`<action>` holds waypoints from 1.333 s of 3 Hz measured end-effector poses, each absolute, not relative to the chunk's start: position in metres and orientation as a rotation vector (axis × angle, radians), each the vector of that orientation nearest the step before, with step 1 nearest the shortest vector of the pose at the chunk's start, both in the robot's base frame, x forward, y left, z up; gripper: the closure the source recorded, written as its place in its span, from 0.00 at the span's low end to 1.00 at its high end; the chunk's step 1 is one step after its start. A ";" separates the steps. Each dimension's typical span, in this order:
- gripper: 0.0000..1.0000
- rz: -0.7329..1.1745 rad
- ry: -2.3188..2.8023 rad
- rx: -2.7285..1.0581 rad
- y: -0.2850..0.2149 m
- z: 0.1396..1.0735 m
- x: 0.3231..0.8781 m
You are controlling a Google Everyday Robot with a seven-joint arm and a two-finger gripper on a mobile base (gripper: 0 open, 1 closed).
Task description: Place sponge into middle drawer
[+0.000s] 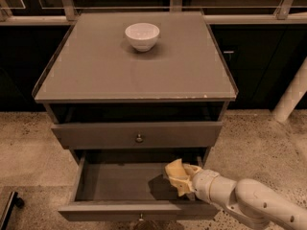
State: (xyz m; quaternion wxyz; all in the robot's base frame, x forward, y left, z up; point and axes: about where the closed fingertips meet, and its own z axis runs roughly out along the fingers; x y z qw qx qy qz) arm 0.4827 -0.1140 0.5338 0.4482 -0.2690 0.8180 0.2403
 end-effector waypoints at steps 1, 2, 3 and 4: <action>1.00 0.633 2.038 -0.662 -0.114 0.497 0.497; 1.00 0.683 2.053 -0.634 -0.113 0.459 0.514; 1.00 0.709 2.069 -0.607 -0.112 0.429 0.531; 0.82 0.711 2.069 -0.602 -0.112 0.427 0.533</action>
Offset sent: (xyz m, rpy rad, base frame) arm 0.0515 -0.0009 -0.1193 0.0964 0.1006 0.0049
